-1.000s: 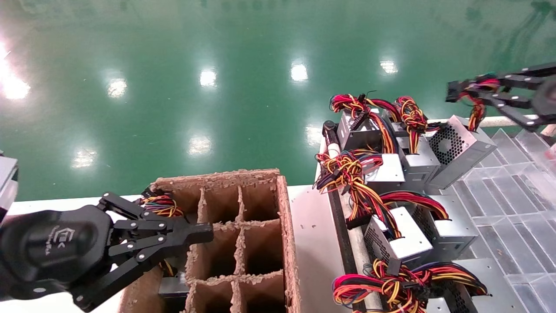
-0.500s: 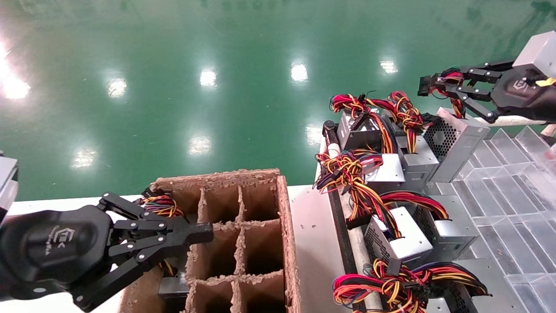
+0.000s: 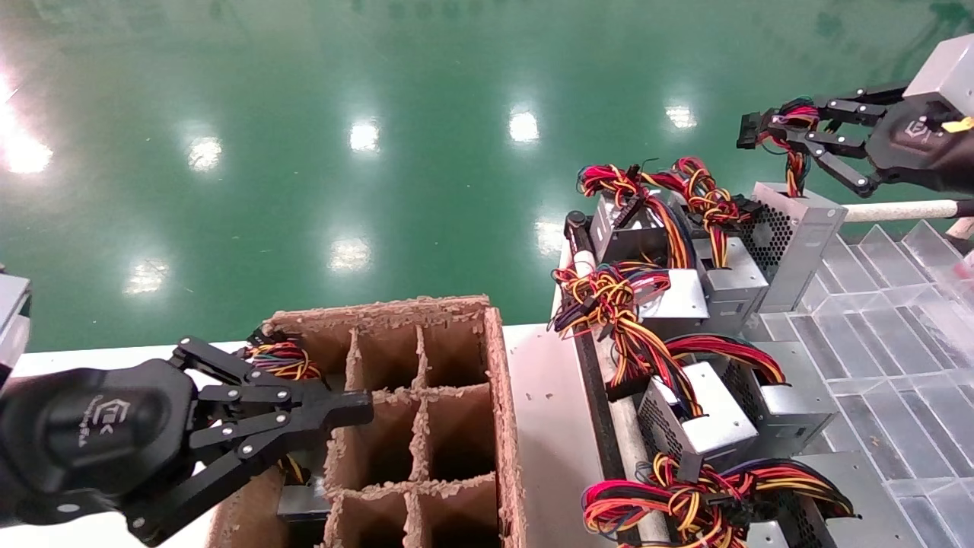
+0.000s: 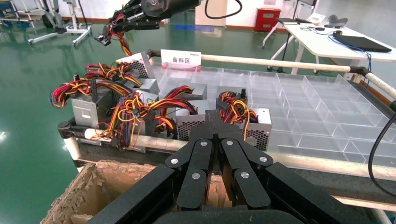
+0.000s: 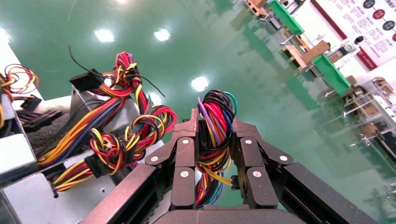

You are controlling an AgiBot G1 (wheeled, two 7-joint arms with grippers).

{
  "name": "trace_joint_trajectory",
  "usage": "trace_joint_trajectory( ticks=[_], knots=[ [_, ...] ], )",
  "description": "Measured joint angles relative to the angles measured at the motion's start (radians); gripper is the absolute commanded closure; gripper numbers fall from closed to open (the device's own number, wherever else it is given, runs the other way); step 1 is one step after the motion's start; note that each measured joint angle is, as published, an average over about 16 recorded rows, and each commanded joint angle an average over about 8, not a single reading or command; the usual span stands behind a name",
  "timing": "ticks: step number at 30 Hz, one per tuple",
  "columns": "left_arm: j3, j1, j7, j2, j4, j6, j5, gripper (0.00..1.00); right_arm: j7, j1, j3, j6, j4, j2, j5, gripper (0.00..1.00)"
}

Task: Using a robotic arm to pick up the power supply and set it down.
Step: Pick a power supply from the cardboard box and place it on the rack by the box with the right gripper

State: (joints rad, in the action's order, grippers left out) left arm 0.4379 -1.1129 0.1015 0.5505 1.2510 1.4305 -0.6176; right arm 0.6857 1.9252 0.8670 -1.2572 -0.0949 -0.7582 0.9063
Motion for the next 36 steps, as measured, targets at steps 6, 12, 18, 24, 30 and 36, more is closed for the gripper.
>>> trace_joint_trajectory(
  ticks=[6, 12, 18, 24, 30, 36],
  knots=[
    [0.0, 0.0, 0.0, 0.0, 0.0, 0.0, 0.0, 1.0, 0.018, -0.012, -0.013, 0.021, 0.016, 0.01, -0.018, 1.0],
    [0.0, 0.0, 0.0, 0.0, 0.0, 0.0, 0.0, 1.0, 0.031, -0.033, -0.03, 0.035, 0.024, 0.022, -0.042, 1.0],
    [0.0, 0.0, 0.0, 0.0, 0.0, 0.0, 0.0, 1.0, 0.04, -0.056, -0.043, 0.044, 0.019, 0.019, -0.062, 1.0],
    [0.0, 0.0, 0.0, 0.0, 0.0, 0.0, 0.0, 1.0, 0.049, -0.08, -0.055, 0.064, 0.007, -0.012, -0.08, 1.0],
    [0.0, 0.0, 0.0, 0.0, 0.0, 0.0, 0.0, 1.0, 0.071, -0.108, -0.072, 0.107, 0.001, -0.056, -0.105, 1.0],
    [0.0, 0.0, 0.0, 0.0, 0.0, 0.0, 0.0, 1.0, 0.096, -0.141, -0.093, 0.141, 0.004, -0.091, -0.135, 1.0]
  ],
)
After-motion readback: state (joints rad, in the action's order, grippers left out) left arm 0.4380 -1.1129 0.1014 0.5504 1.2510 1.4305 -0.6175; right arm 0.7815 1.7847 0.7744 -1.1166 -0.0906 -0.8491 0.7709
